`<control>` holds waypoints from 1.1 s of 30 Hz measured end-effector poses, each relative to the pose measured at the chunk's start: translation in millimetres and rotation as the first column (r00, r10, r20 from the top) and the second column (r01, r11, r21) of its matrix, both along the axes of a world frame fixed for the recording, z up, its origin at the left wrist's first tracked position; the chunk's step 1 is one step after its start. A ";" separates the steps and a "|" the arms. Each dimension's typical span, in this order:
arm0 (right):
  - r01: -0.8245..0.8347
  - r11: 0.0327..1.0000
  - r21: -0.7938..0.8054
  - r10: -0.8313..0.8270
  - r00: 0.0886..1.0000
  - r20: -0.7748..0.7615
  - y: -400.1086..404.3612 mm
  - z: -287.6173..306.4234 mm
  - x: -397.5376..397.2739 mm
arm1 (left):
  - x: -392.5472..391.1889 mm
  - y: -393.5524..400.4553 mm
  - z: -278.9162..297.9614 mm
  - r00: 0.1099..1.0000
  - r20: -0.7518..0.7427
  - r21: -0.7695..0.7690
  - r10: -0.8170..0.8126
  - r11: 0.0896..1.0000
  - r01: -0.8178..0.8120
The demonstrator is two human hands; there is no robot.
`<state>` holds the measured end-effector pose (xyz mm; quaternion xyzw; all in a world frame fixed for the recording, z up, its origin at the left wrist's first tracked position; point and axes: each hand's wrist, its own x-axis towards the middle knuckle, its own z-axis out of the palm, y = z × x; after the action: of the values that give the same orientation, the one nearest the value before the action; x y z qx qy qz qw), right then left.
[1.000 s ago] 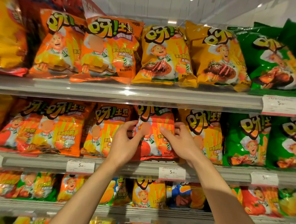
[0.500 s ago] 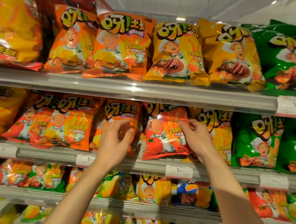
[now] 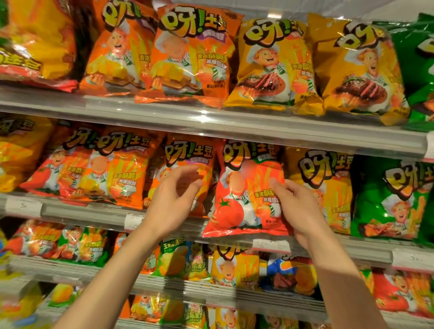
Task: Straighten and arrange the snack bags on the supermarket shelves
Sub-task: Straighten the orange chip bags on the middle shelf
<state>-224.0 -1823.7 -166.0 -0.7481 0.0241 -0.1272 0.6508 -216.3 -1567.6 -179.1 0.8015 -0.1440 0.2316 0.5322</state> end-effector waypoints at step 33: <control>0.209 0.953 0.220 -0.231 0.970 0.081 319.4 -94.9 -88.6 | -62.0 347.0 -72.0 0.976 -0.201 -0.296 -0.088 0.955 0.025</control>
<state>-312.6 -1504.4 -260.9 -0.6599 0.0863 -0.2350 0.7084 -278.3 -1220.6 -251.0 0.7300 -0.0737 0.1482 0.6631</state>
